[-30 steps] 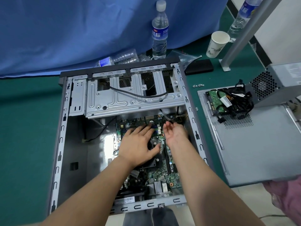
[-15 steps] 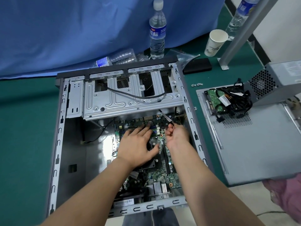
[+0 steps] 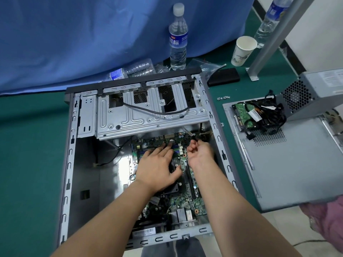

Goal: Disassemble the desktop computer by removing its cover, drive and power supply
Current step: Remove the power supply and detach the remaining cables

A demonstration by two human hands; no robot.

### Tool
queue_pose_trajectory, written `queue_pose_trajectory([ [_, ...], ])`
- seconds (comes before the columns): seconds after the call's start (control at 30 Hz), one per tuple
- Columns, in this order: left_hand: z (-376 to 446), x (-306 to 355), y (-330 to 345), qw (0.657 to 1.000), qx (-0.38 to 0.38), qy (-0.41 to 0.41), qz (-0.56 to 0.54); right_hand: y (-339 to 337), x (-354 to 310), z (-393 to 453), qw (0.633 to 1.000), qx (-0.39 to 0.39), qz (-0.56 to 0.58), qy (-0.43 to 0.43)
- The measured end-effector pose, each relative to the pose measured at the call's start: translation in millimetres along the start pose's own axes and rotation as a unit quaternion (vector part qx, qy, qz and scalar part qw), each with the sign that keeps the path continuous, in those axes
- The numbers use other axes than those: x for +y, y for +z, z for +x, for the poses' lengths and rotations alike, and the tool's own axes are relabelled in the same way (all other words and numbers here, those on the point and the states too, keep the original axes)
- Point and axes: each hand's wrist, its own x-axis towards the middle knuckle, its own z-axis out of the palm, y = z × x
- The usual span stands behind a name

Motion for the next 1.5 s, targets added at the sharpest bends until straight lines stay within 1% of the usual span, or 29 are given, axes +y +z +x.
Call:
queue_pose_trajectory([
  [0.1,0.4,0.0,-0.1,1.0,0.001,0.002,-0.002,-3.3,2.7,-5.5,0.999,0.01,-0.053,-0.009],
  [0.3,-0.6,0.8,0.1,1.0,-0.001,0.001,-0.003,-4.6,3.2,-18.1,0.996,0.017,-0.09,-0.023],
  [0.4,1.4,-1.0,-3.5,1.0,-0.017,0.013,0.008,12.3,34.9,-28.4,0.992,-0.053,-0.11,-0.026],
  [0.47,-0.9,-0.6,-5.2,1.0,-0.019,0.01,0.01,20.4,45.1,-30.3,0.993,-0.054,-0.101,-0.025],
  [0.57,-2.5,0.8,-7.0,1.0,-0.001,0.011,-0.007,13.1,32.8,-23.9,0.995,-0.036,-0.082,-0.037],
  [0.73,-2.4,1.3,-4.4,1.0,0.008,0.006,-0.006,3.8,22.8,-25.1,0.997,-0.068,-0.045,-0.012],
  [0.83,-2.0,0.8,-2.5,1.0,0.01,-0.002,-0.004,0.3,13.9,-27.0,0.996,-0.085,-0.03,-0.014],
  [0.97,-1.4,0.6,-3.6,1.0,0.01,-0.005,-0.014,-7.6,8.2,-29.1,0.991,-0.13,-0.009,-0.019],
  [1.07,-2.6,-0.7,-6.6,0.999,0.001,0.001,-0.035,-7.6,9.2,-33.0,0.989,-0.138,-0.032,-0.03],
  [1.13,-3.2,-2.0,-11.5,0.997,-0.004,0.001,-0.071,-6.0,9.9,-34.5,0.986,-0.129,-0.082,-0.065],
  [1.2,-3.6,-4.2,-18.6,0.987,0.006,-0.011,-0.159,-3.7,9.2,-34.3,0.977,-0.11,-0.145,-0.111],
  [1.27,-4.1,-6.6,-27.3,0.962,0.033,-0.033,-0.268,-0.7,7.9,-33.2,0.96,-0.105,-0.21,-0.154],
  [1.33,-6.4,-8.5,-38.0,0.939,0.065,-0.06,-0.333,3.4,6.8,-31.7,0.942,-0.112,-0.258,-0.184],
  [1.43,-9.9,-14.6,-54.2,0.905,0.099,-0.093,-0.403,11.5,6.0,-29.3,0.934,-0.119,-0.27,-0.2],
  [1.5,-11.2,-18.9,-65.8,0.891,0.103,-0.1,-0.432,16.6,6.2,-27.3,0.934,-0.117,-0.271,-0.203],
])
